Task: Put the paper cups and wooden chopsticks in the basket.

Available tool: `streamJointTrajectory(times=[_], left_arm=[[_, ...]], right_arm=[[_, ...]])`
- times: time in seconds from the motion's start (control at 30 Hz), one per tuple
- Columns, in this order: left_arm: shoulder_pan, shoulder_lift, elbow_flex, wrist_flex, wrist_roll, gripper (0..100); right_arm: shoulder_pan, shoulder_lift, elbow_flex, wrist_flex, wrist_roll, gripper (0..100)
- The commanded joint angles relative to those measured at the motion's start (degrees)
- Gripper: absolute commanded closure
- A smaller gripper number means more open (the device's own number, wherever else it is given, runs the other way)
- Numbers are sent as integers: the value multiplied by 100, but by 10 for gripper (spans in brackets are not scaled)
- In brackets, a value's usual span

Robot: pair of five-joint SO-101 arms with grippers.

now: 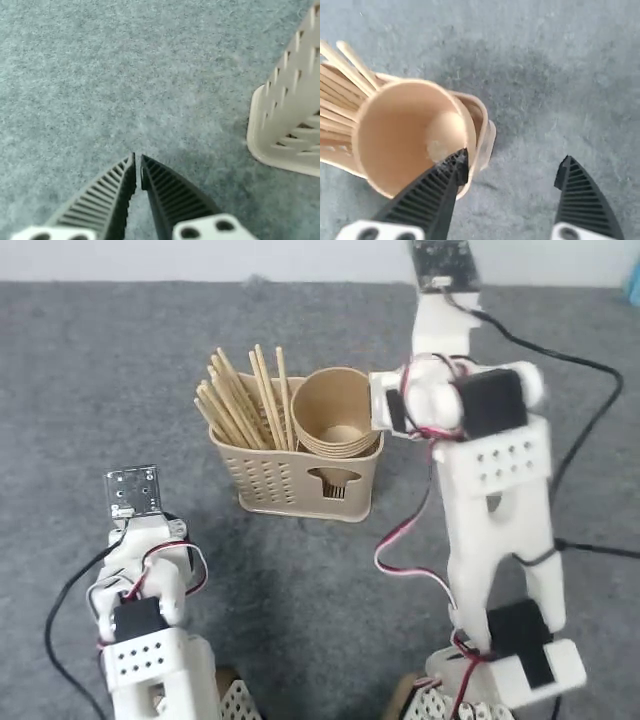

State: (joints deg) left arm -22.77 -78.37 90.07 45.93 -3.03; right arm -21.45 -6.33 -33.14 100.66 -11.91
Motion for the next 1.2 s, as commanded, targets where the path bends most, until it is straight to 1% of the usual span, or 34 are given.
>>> streamJointTrajectory(times=[0.0, 0.07, 0.1, 0.17, 0.23, 0.27, 0.33, 0.37, 0.43, 0.5, 0.6, 0.73, 0.8, 0.9, 1.03, 1.1, 1.17], left_arm=[[26, -88, -13, -114, -35, 984], [26, -88, -13, -114, -35, 984], [26, -88, -13, -114, -35, 984], [26, -88, -13, -114, -44, 985], [35, -123, -4, -97, -62, 986], [35, -132, -4, -88, -62, 987], [149, -132, 4, -79, -70, 987], [281, -132, 13, -53, -79, 987], [492, -141, 40, 35, -88, 987], [545, -141, 31, 44, -88, 987], [580, -141, 31, 44, -237, 987], [607, -141, 40, 44, -466, 987], [756, -141, 48, 44, -563, 987], [905, -141, 48, 44, -651, 987], [905, -141, 48, 44, -598, 987], [923, -141, 48, 44, -598, 988], [993, -141, 48, 220, -598, 988]], right_arm=[[75, -796, -501, 215, -273, 714], [84, -1121, -510, 233, -281, 719], [92, -1270, -510, 233, -299, 742], [110, -1569, -492, 251, -299, 837], [110, -1921, -290, 251, -299, 969], [110, -2123, -105, 251, -299, 998], [119, -2607, 440, 251, -308, 946], [119, -2879, 756, 242, -308, 946], [119, -3380, 1433, 233, -308, 980], [198, -3881, 2154, 224, -281, 991], [743, -4426, 3059, 154, -246, 991], [1516, -4734, 4202, -145, 281, 991], [1842, -4840, 4853, -505, 457, 991], [2141, -4980, 5996, -1288, 501, 991], [2185, -5402, 7560, -2334, 501, 991], [2185, -5815, 8141, -2580, 519, 991], [2185, -6316, 8545, -2607, 545, 991]])
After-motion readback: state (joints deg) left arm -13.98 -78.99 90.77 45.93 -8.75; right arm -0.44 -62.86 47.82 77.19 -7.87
